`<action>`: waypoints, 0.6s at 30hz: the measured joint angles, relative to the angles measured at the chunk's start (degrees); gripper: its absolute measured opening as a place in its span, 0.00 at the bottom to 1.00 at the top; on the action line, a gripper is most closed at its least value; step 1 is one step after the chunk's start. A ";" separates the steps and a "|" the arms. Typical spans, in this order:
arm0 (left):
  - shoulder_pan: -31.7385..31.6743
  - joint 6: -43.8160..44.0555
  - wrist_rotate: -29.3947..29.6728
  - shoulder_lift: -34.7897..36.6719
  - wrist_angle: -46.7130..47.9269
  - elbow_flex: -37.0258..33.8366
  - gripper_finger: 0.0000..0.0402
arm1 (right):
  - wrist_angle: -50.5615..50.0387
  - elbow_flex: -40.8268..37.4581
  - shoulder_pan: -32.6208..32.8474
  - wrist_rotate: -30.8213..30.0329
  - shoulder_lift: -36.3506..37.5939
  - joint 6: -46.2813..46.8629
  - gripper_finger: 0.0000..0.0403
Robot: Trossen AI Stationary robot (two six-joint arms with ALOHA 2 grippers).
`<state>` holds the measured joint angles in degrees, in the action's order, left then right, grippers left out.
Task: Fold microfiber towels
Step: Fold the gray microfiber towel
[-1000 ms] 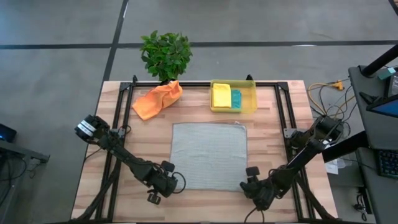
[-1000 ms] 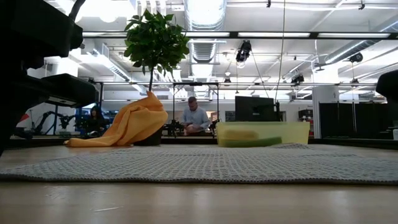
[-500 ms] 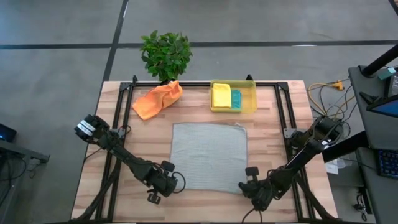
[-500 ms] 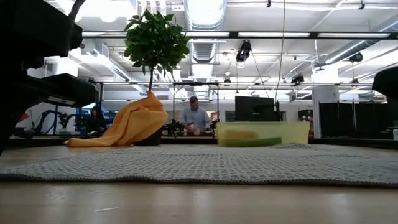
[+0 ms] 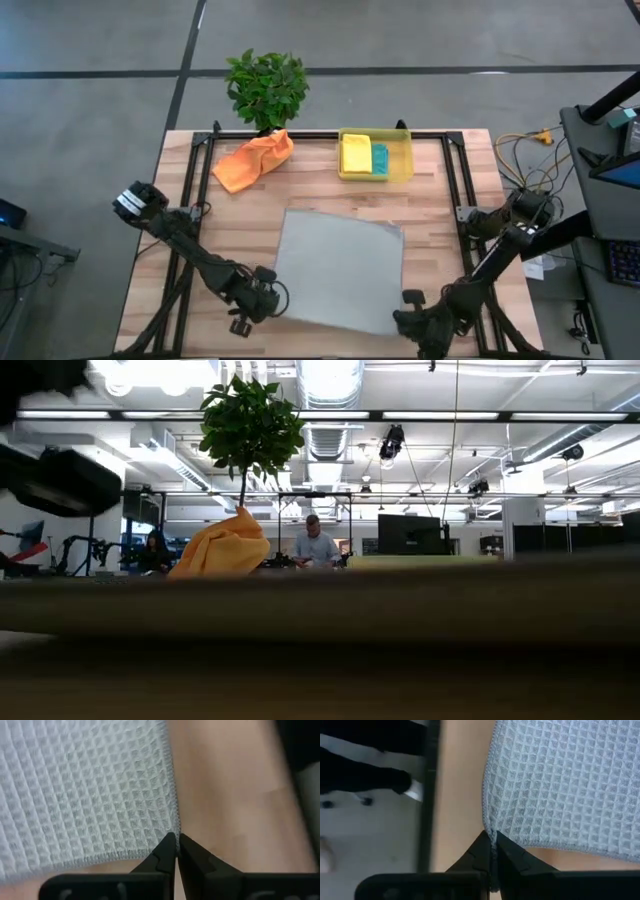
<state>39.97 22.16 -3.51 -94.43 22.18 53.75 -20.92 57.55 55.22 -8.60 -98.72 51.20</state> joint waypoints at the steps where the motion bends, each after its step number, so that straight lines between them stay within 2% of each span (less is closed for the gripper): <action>1: 0.73 0.03 -1.17 0.24 -1.98 0.13 0.00 | 1.29 0.17 0.55 0.03 0.00 0.65 0.02; 3: 1.96 0.07 -3.59 0.43 -6.56 0.22 0.00 | 4.22 0.30 1.36 0.13 0.00 1.97 0.02; 7: 3.32 2.23 -3.96 0.57 -11.22 0.22 0.00 | 6.06 0.30 1.55 -0.19 0.00 4.23 0.02; 14: 2.76 3.01 -1.62 0.73 -10.92 0.20 0.00 | 6.10 -1.37 0.83 -3.05 0.67 4.65 0.02; 18: 2.61 3.13 1.15 1.85 -9.95 -0.53 0.00 | 5.97 -4.45 0.59 -5.37 2.61 8.38 0.02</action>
<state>42.58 25.30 -2.36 -92.58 12.23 53.22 -14.96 53.10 55.81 -13.97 -96.11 59.57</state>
